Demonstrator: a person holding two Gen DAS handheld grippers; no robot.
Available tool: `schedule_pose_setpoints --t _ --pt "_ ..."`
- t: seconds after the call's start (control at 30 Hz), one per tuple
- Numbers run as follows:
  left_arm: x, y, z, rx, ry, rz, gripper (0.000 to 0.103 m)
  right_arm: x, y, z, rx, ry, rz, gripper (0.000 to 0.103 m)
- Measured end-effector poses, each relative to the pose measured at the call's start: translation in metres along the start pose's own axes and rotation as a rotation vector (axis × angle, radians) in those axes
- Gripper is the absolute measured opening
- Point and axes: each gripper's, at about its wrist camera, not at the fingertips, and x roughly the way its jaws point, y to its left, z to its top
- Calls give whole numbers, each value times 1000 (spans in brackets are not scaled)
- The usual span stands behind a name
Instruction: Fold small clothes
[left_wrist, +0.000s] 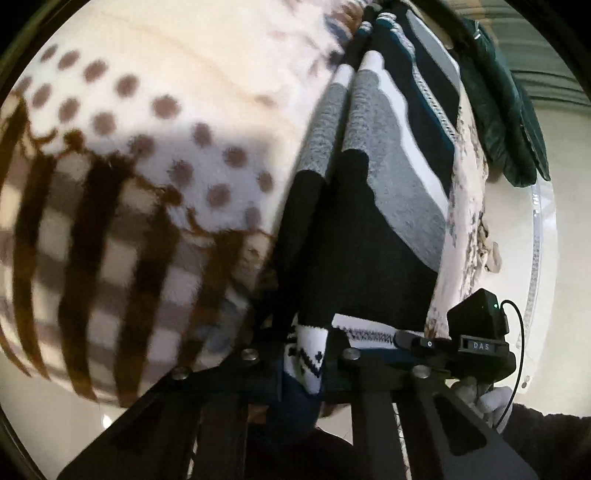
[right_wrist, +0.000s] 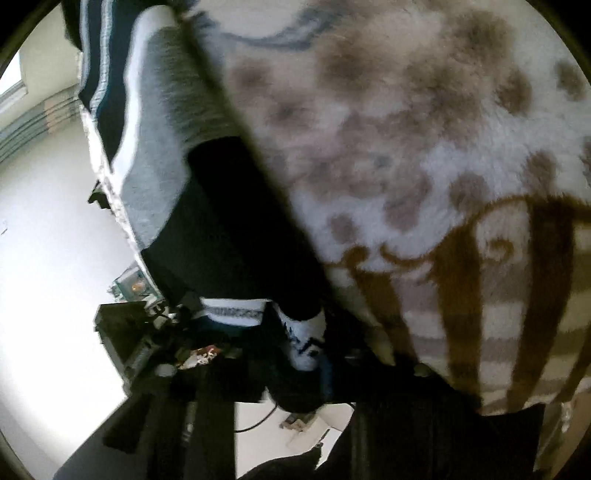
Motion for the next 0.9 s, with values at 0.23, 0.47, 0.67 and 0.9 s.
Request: schedule_pose_setpoints --t 0.23,0.47,0.67,0.9 --pt "-51 -45 7 35 -86 -42 9 -27 54 -16 -102 -31 61 11" --pt "-93 -121 70 107 -252 -120 9 -91 133 3 -196 -168 178 11" --pt "-95 -176 174 184 -353 -139 9 -146 209 70 -270 -316 214 11" --pt "-73 -215 309 221 -387 -136 9 -182 292 181 -316 -451 179 11"
